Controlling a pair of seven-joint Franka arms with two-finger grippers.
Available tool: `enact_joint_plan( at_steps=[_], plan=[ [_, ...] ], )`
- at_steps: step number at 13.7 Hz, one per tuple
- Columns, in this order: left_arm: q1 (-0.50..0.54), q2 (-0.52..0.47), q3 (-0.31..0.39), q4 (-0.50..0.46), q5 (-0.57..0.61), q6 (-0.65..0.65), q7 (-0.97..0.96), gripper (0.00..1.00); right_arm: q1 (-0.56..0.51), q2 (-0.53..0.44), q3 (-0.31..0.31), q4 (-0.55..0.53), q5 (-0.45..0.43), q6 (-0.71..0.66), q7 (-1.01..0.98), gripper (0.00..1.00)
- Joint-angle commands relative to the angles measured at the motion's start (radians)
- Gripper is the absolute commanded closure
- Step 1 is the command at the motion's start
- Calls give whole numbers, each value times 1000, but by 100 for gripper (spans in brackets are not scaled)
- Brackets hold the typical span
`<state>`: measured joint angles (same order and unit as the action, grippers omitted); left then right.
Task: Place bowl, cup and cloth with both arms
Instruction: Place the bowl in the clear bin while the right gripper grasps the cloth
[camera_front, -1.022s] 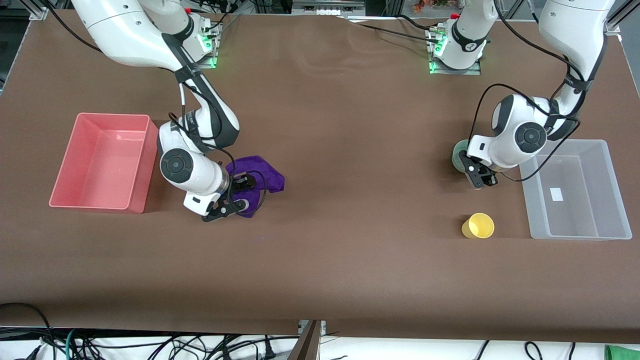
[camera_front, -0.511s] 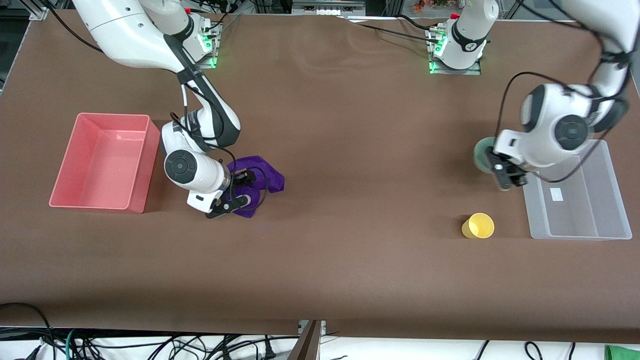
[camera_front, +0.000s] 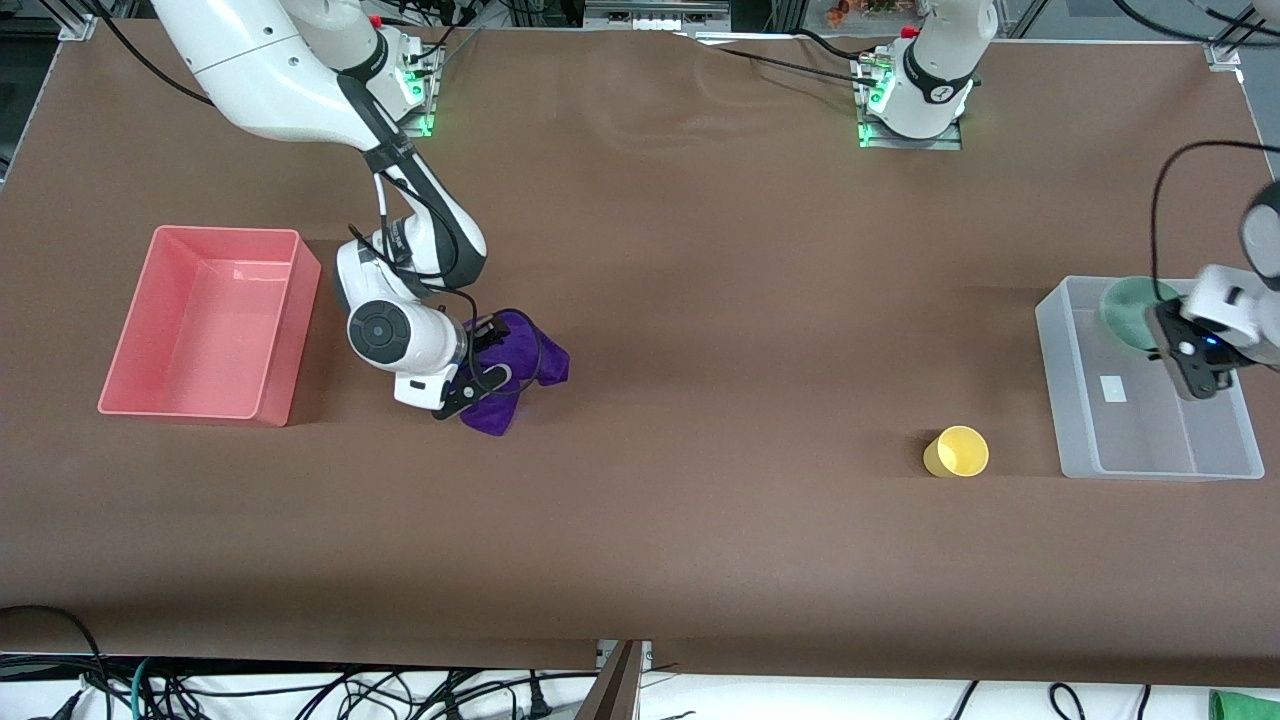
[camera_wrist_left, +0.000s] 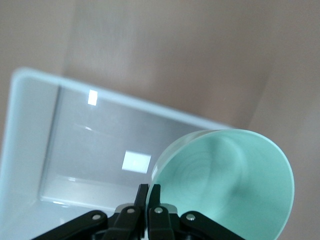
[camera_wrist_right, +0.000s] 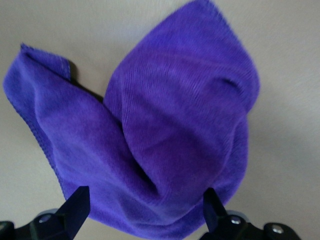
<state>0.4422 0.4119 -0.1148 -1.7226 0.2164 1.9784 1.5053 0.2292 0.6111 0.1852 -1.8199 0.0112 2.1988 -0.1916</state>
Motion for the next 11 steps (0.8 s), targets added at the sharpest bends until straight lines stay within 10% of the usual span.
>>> enact_joint_plan(
  at_steps=[1,2,4,5,7,11],
  plan=[
    [55,152,-16,100,24,38,47,100,4,-4,4,-21,-20,35,-49,60],
    [65,188,-16,94,23,81,47,99,7,1,4,-19,-20,35,-55,97],
    [92,238,-16,93,24,169,47,81,10,4,5,-13,-19,36,-54,100],
    [99,242,-17,93,21,178,47,35,10,4,4,-7,-17,36,-46,100],
    [101,204,-26,98,12,154,62,0,7,-1,4,8,-10,36,-35,100],
    [89,69,-75,147,-68,-51,-80,0,-22,-59,-3,74,-10,-37,-46,100]
  ],
)
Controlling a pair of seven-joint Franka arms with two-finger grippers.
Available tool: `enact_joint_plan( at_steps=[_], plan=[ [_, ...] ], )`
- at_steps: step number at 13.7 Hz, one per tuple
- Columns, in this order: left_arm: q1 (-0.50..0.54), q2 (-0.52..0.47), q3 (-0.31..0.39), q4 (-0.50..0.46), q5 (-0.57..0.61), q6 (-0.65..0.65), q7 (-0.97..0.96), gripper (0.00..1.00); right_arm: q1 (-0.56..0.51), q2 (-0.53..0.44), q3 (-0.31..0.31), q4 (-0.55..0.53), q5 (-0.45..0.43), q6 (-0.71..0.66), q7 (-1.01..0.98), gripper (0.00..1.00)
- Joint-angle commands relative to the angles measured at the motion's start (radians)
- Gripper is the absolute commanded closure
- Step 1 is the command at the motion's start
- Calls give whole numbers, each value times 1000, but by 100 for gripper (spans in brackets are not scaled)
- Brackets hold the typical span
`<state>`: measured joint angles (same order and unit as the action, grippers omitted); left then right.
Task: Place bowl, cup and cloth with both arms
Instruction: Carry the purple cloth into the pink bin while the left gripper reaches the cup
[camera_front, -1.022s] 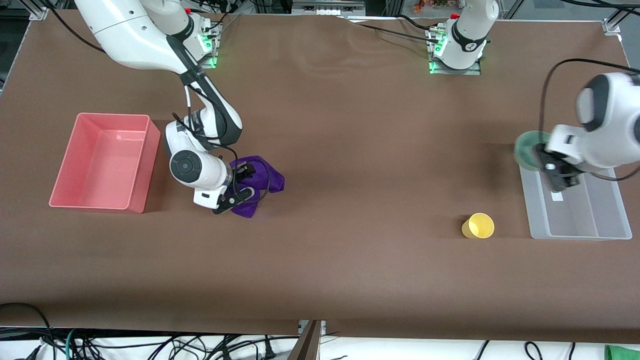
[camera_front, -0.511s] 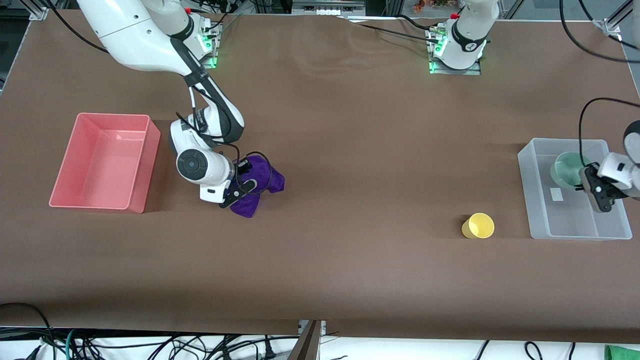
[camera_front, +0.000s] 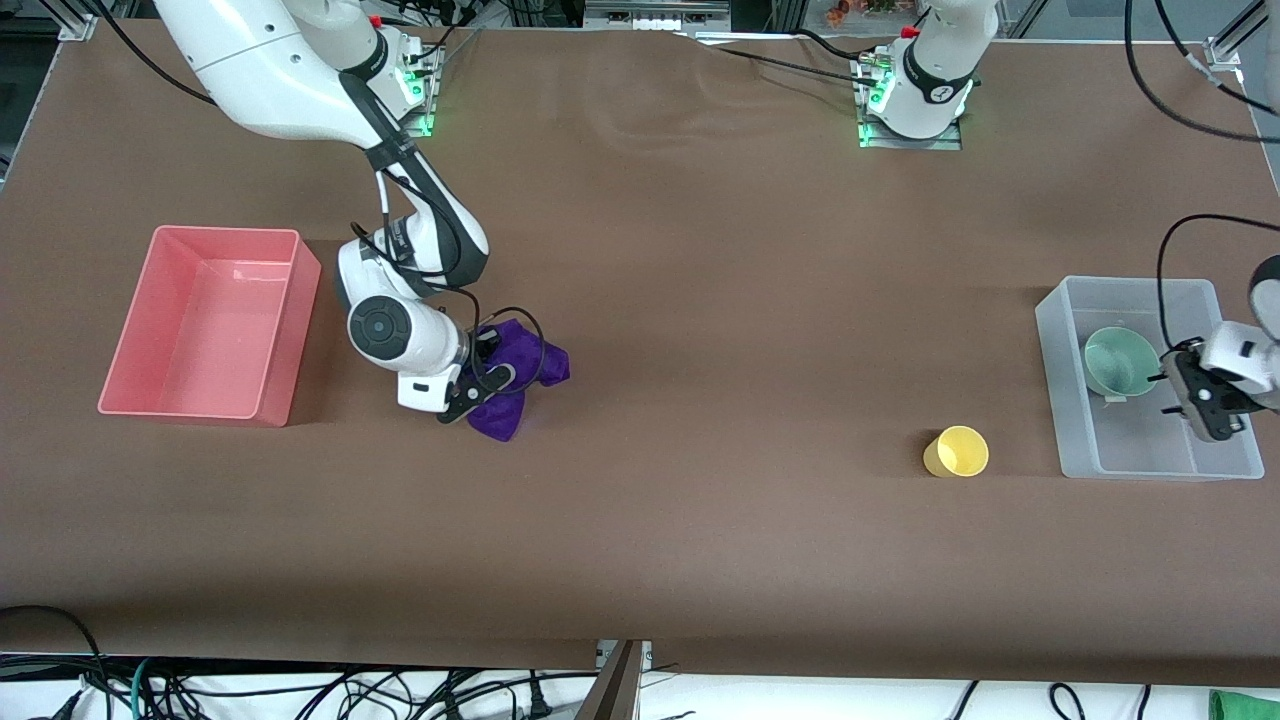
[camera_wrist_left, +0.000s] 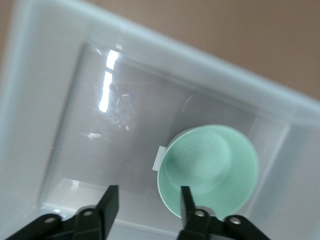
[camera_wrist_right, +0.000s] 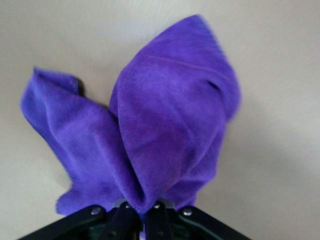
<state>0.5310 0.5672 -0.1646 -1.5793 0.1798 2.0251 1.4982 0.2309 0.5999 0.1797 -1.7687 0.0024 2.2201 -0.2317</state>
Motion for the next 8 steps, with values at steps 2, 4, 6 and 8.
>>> enact_joint_plan(
  at_steps=[2,4,6,8],
  plan=[
    [-3,-96,-87,65,-30,-193,-247,0,-50,-78,1,102,-1,-201,-9,100],
    [-31,-95,-128,82,-31,-236,-517,0,-64,-100,-26,208,-4,-395,-17,100],
    [-81,-69,-142,78,-48,-236,-683,0,-65,-121,-78,280,-5,-573,-47,100],
    [-117,-37,-142,82,-112,-217,-827,0,-74,-167,-146,291,-15,-657,-119,100]
  ],
)
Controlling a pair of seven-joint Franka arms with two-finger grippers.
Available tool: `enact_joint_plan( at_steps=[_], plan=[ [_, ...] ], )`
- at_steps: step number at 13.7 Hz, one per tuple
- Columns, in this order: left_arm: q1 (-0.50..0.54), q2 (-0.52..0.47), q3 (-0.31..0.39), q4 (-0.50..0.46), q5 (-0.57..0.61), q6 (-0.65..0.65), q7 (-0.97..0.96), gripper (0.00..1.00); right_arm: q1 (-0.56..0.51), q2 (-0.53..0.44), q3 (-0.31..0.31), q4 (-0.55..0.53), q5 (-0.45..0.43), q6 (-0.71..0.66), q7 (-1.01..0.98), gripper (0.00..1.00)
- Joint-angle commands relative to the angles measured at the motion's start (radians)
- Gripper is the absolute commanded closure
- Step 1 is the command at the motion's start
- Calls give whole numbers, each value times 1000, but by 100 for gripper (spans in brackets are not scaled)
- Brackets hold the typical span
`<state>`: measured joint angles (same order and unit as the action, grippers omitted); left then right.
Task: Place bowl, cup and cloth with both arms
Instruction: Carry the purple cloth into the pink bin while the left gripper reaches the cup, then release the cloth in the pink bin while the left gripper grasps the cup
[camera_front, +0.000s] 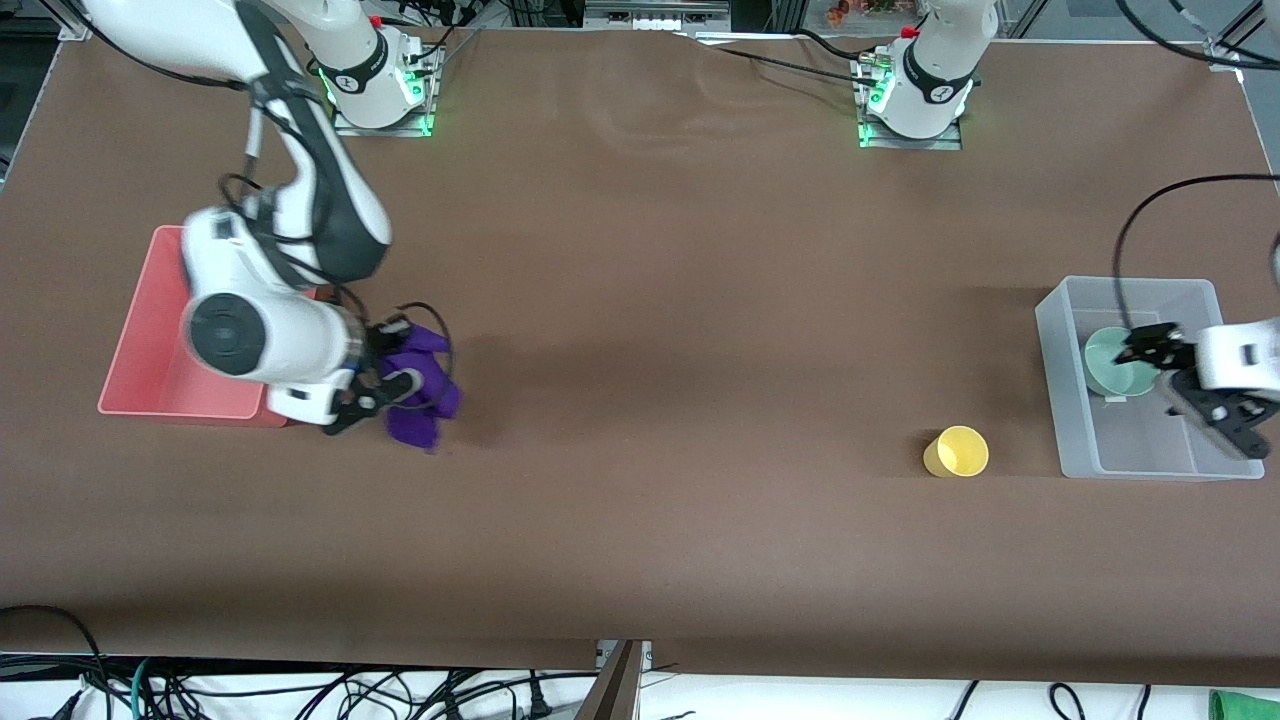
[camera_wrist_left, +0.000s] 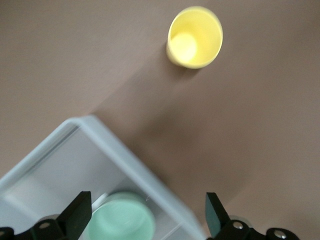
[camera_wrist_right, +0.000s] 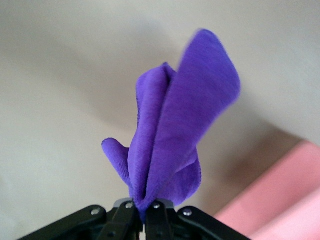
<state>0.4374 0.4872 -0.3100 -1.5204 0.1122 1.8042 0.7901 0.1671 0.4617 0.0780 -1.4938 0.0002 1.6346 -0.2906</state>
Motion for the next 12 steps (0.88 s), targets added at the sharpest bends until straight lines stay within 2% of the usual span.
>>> enact_joint_plan(
  at_steps=[1,3,5,6,8,12],
  plan=[
    [-49,54,2,22,-61,30,-209,0,-15,-44,-88,15,-15,-111,-85,100],
    [-117,71,3,16,-63,98,-366,0,-26,-58,-191,18,-25,-211,-148,100],
    [-135,125,3,16,-66,164,-478,1,-28,-74,-283,17,-49,-268,-249,100],
    [-137,148,2,16,-68,200,-500,5,-28,-74,-326,17,-54,-285,-260,100],
    [-155,177,2,17,-68,269,-502,10,-27,-74,-386,6,-57,-312,-260,100],
    [-164,232,5,14,1,435,-459,10,-29,-61,-467,-103,-62,-300,-236,100]
  ],
)
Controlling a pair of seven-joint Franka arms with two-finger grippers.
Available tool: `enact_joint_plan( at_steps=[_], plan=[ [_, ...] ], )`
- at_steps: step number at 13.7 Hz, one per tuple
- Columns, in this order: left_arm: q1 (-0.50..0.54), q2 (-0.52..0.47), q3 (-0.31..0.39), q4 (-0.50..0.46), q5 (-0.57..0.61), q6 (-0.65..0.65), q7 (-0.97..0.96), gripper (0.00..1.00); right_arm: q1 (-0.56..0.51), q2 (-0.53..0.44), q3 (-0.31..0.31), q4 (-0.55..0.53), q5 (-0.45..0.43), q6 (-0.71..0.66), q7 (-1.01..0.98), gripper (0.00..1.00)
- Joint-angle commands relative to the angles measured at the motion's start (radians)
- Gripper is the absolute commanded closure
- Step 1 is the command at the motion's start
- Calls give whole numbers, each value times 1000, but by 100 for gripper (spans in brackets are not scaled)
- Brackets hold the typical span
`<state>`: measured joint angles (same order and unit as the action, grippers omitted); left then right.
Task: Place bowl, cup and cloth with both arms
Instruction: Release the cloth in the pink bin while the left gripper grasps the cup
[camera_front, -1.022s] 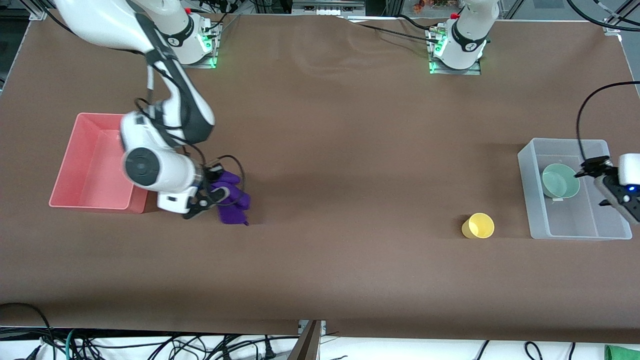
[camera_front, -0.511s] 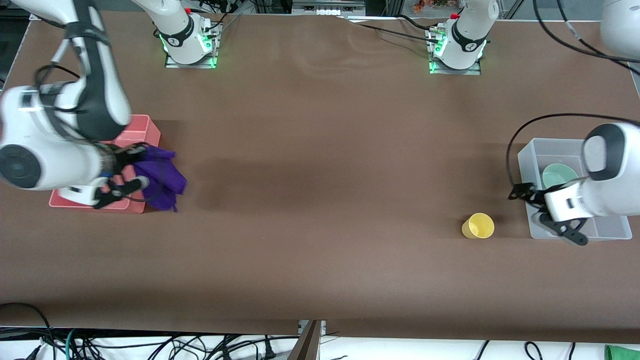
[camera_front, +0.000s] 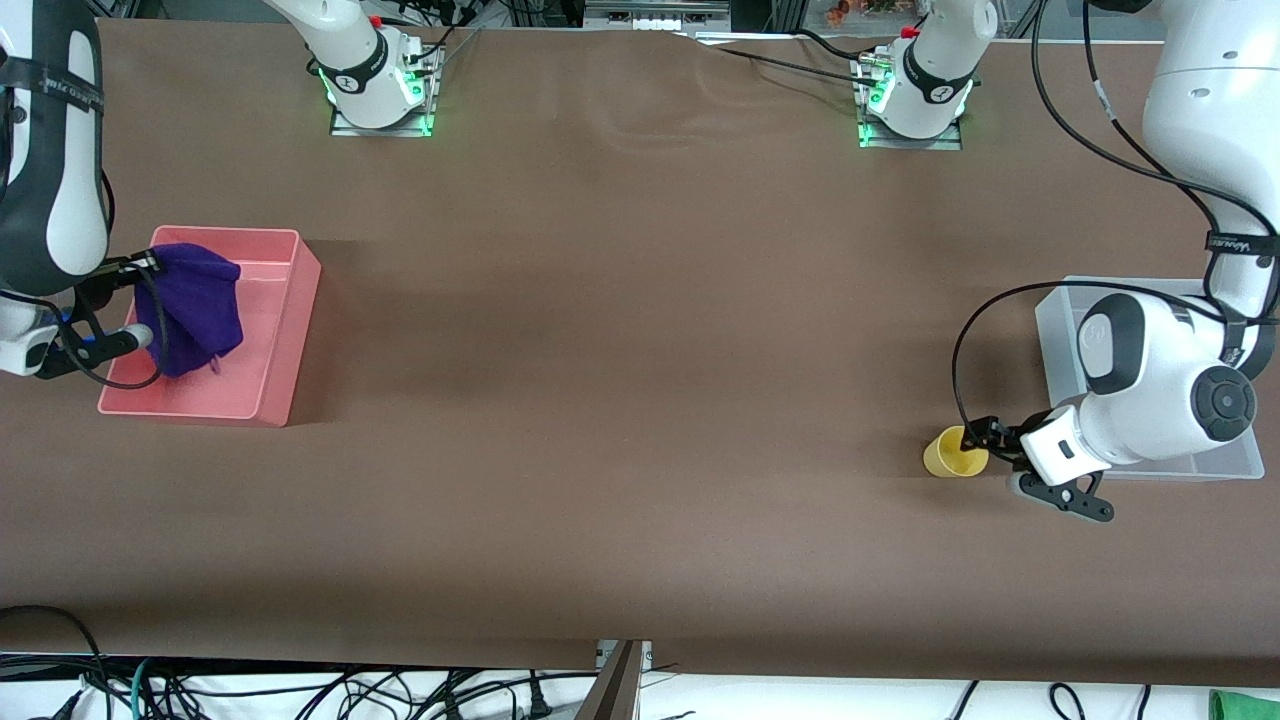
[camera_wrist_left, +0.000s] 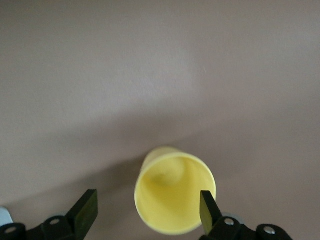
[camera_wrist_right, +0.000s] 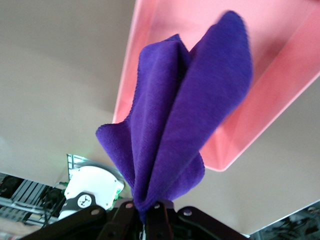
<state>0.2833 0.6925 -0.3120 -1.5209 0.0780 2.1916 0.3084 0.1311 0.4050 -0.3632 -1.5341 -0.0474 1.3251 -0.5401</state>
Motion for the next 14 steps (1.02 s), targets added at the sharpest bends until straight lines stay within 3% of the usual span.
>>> enact_joint_plan(
  at_steps=[1,2,3,4,5,7,8,9,10,14],
  plan=[
    [-12,47,8,8,42,77,32,12,7,6,-31,-82,-14,35,14,100],
    [-12,62,8,4,57,88,32,20,1,11,-39,-107,-14,63,14,100],
    [-10,67,8,-8,83,88,32,47,-8,12,-45,-138,-14,92,12,100],
    [-10,68,8,-19,104,88,32,83,-19,15,-45,-173,-14,130,12,100],
    [-12,68,8,-27,118,88,32,100,-25,17,-45,-201,-14,167,9,95],
    [-10,65,7,-28,147,79,46,100,-36,26,-45,-205,-14,198,-3,76],
    [-9,58,5,-27,147,71,78,100,-34,29,-45,-205,-14,203,-4,55],
    [-4,47,4,-27,147,68,107,100,-34,29,-45,-205,-14,209,-3,5],
    [0,26,4,-25,147,36,138,100,-34,29,-45,-199,-12,206,-3,0],
    [0,-126,2,-10,146,-269,190,100,-27,-8,-22,-83,11,152,5,0]
  ],
)
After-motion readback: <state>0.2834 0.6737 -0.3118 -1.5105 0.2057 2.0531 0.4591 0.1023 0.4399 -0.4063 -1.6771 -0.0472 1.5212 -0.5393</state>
